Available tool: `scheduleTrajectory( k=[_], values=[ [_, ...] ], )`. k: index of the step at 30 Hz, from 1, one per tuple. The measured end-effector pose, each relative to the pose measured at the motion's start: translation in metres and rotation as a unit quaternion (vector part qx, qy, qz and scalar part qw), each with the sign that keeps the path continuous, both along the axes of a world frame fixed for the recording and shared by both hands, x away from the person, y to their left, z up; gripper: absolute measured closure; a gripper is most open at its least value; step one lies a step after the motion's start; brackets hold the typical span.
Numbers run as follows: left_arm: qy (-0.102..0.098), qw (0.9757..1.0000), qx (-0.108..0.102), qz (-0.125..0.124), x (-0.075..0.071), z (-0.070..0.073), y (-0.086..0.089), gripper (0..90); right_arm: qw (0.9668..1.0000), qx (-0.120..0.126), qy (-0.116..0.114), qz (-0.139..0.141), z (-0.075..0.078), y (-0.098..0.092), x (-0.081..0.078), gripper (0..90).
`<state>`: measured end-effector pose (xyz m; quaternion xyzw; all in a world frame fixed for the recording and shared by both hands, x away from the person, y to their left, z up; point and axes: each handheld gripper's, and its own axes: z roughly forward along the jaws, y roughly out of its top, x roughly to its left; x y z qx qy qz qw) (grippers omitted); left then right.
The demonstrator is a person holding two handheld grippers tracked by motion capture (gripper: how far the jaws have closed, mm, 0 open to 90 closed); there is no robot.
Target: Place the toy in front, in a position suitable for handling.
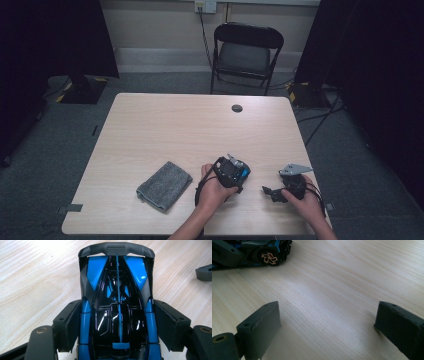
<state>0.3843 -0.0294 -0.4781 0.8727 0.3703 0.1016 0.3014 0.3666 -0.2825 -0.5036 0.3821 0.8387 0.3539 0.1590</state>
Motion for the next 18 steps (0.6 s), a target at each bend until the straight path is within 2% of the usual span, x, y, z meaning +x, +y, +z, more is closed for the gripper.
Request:
scheduleTrajectory(
  k=[3,10,11,15,18],
  values=[
    [0.001,1.0000,-0.002,0.004,0.0001,-0.0011,-0.0001,27.2,1.0000,0.000,0.000,0.000,0.0000,0.0000,0.0000,5.1],
    [-0.009,0.9999,-0.010,0.008,0.0011,-0.0020,-0.0018,27.0,1.0000,0.000,0.000,0.000,0.0000,0.0000,0.0000,5.1],
    [-0.014,0.9999,-0.003,0.009,0.0019,-0.0021,-0.0026,26.0,1.0000,0.000,0.000,0.000,0.0000,0.0000,0.0000,5.1],
    [-0.011,0.9997,-0.006,0.020,0.0049,-0.0029,-0.0048,17.7,1.0000,0.000,0.000,0.000,0.0000,0.0000,0.0000,5.1],
    [-0.014,0.9996,-0.011,0.023,0.0082,-0.0051,-0.0060,16.1,1.0000,0.000,0.000,0.000,0.0000,0.0000,0.0000,5.1]
  ],
)
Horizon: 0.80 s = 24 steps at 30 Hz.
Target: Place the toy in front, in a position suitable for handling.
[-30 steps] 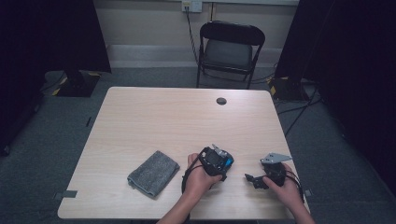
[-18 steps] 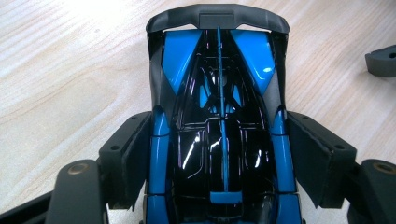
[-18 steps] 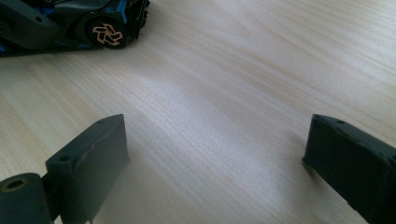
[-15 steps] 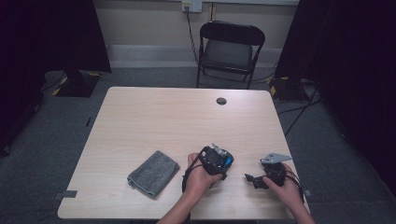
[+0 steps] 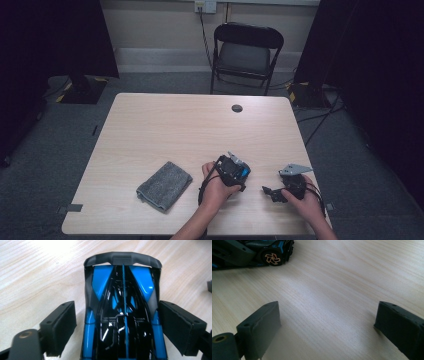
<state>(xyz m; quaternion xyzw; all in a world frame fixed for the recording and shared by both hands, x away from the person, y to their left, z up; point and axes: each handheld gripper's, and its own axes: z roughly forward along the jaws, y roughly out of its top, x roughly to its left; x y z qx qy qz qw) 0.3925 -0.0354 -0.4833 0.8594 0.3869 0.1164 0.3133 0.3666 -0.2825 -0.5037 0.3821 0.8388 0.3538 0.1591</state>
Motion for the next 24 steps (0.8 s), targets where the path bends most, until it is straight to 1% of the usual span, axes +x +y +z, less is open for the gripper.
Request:
scheduleTrajectory(
  k=[1,2,4,5,6,9,11,12,14,15,16,18,19,22,23,24],
  values=[
    [0.000,1.0000,-0.002,0.001,0.001,-0.001,-0.001,15.6,1.0000,0.000,0.000,0.000,0.000,0.000,0.000,5.1],
    [0.000,1.0000,0.001,-0.001,0.002,-0.001,-0.002,15.7,1.0000,0.000,0.000,0.000,0.000,0.000,0.000,5.1],
    [-0.009,1.0000,-0.001,-0.003,0.003,-0.002,-0.005,15.8,1.0000,0.000,0.000,0.000,0.000,0.000,0.000,5.1],
    [-0.005,1.0000,0.001,0.001,0.003,-0.002,-0.007,15.6,1.0000,0.000,0.001,0.000,0.000,0.000,0.000,5.0],
    [-0.007,1.0000,-0.005,0.002,0.004,-0.003,-0.008,16.0,1.0000,0.000,0.001,0.000,0.000,0.000,0.000,5.0],
    [-0.009,0.9999,-0.008,0.006,0.007,-0.004,-0.012,15.9,1.0000,0.000,0.000,0.000,0.000,0.000,0.000,5.0],
    [-0.003,1.0000,-0.007,0.002,0.008,-0.006,-0.014,16.0,1.0000,0.000,0.000,0.000,0.000,0.000,0.000,5.0],
    [-0.003,0.9999,-0.011,0.002,0.008,-0.006,-0.014,16.7,1.0000,0.000,0.000,0.000,0.000,0.000,0.000,5.0],
    [-0.011,0.9999,-0.007,-0.001,0.008,-0.008,-0.015,18.7,1.0000,0.000,0.000,0.000,0.000,0.000,0.000,5.0],
    [-0.012,0.9999,-0.009,0.003,0.009,-0.008,-0.016,19.0,1.0000,0.000,0.000,0.000,0.000,0.000,0.000,5.1],
    [-0.015,0.9999,-0.005,-0.002,0.009,-0.008,-0.015,19.1,1.0000,0.000,0.000,0.000,0.000,0.000,0.000,5.0],
    [-0.023,0.9997,-0.009,-0.005,0.009,-0.008,-0.016,24.6,1.0000,0.000,0.000,0.000,0.000,0.000,0.000,5.1],
    [-0.024,0.9996,-0.010,-0.008,0.009,-0.009,-0.016,24.7,1.0000,0.000,0.000,0.000,0.000,0.000,0.000,5.0],
    [-0.023,0.9996,-0.013,-0.010,0.009,-0.009,-0.015,25.2,1.0000,0.000,0.000,0.000,0.000,0.000,0.000,5.0],
    [-0.019,0.9997,-0.008,-0.010,0.009,-0.008,-0.014,25.3,1.0000,0.000,0.000,0.000,0.000,0.000,0.000,5.0],
    [-0.020,0.9997,-0.010,-0.011,0.008,-0.008,-0.014,25.4,1.0000,0.000,0.000,0.001,0.000,0.000,0.000,5.0]
  ],
)
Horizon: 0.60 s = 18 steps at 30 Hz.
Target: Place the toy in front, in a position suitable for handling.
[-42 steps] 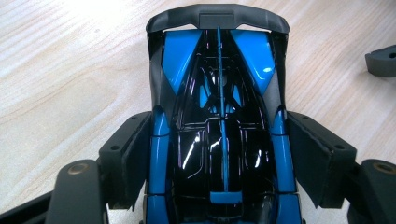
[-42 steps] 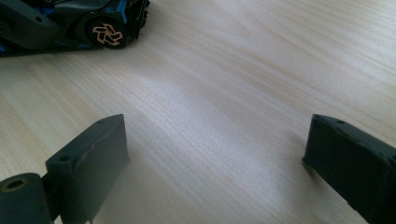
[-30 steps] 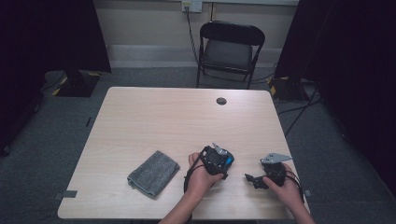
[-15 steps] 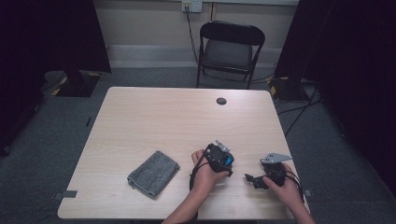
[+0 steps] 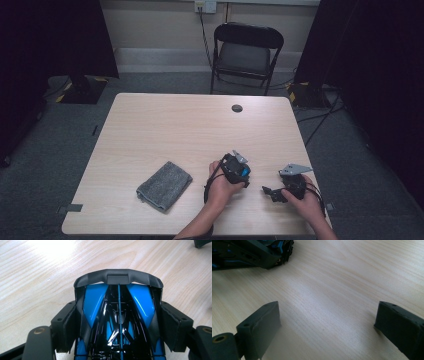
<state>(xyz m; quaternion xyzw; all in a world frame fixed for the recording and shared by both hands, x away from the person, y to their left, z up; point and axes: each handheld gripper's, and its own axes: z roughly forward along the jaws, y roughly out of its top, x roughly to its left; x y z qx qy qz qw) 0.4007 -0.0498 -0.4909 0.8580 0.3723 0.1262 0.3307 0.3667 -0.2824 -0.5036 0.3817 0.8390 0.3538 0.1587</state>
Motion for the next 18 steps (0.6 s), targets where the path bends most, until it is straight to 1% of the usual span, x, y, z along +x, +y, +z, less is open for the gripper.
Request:
scheduleTrajectory(
  k=[1,5,8,11,13,15,17,18],
  values=[
    [0.000,1.0000,0.002,-0.004,0.000,0.000,0.001,25.4,1.0000,0.000,0.000,0.000,0.000,0.000,0.000,5.0],
    [0.004,0.9999,-0.005,-0.014,-0.002,0.006,0.006,25.5,1.0000,0.000,0.000,0.000,0.000,0.000,0.000,5.0],
    [0.004,0.9996,-0.017,-0.022,-0.004,0.011,0.010,25.5,1.0000,0.000,0.000,0.001,0.000,0.000,0.000,5.0],
    [0.009,0.9992,-0.031,-0.023,-0.004,0.017,0.016,25.5,1.0000,0.000,0.001,0.000,0.000,0.000,0.000,5.0],
    [0.009,0.9987,-0.042,-0.026,-0.003,0.021,0.020,25.5,1.0000,0.000,0.000,0.000,0.000,0.000,0.000,5.0],
    [0.002,0.9988,-0.041,-0.026,-0.003,0.027,0.024,25.6,1.0000,0.000,0.000,0.001,0.000,0.000,0.000,5.0],
    [0.003,0.9984,-0.051,-0.024,-0.002,0.032,0.027,25.6,1.0000,0.000,0.001,0.001,0.000,0.000,0.000,5.0],
    [0.001,0.9984,-0.052,-0.023,-0.002,0.036,0.029,25.5,1.0000,0.000,0.001,0.001,0.000,0.000,0.000,5.0]
  ],
)
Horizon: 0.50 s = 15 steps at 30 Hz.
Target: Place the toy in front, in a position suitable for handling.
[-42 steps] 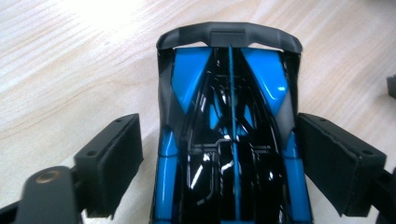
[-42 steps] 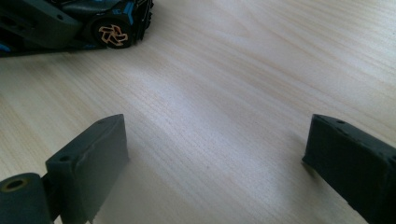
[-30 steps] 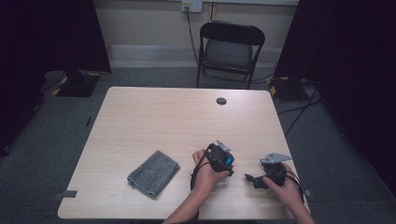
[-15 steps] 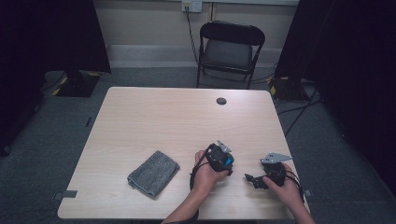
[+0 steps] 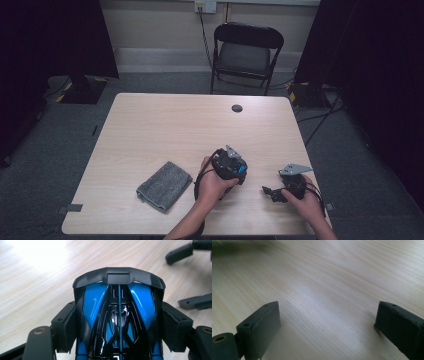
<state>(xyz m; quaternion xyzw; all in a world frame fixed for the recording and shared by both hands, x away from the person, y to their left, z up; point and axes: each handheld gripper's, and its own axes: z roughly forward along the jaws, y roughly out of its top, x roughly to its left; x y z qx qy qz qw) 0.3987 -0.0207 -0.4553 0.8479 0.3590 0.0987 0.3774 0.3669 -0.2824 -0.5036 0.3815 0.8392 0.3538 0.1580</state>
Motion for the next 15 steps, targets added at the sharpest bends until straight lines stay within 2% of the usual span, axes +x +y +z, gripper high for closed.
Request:
scheduleTrajectory(
  k=[1,4,8,10,12,15],
  values=[
    [-0.003,1.0000,0.004,-0.002,0.001,0.003,0.002,25.5,1.0000,0.000,0.000,0.000,0.000,0.000,0.000,5.0],
    [-0.009,0.9999,-0.009,0.003,0.004,0.013,0.008,25.5,1.0000,0.000,0.000,0.000,0.000,0.000,0.000,5.0],
    [-0.017,0.9997,-0.014,0.006,0.011,0.026,0.018,25.5,1.0000,0.000,0.000,0.000,0.000,0.000,0.000,5.0],
    [-0.023,0.9996,-0.013,0.002,0.014,0.031,0.022,25.5,1.0000,0.000,0.000,0.000,0.000,0.000,0.000,5.0],
    [-0.020,0.9997,-0.012,0.007,0.020,0.036,0.028,25.5,1.0000,0.000,0.000,0.000,0.000,0.000,0.000,5.0],
    [-0.027,0.9996,-0.003,0.007,0.027,0.042,0.035,25.5,1.0000,0.000,0.000,0.000,0.000,0.000,0.000,5.0]
  ],
)
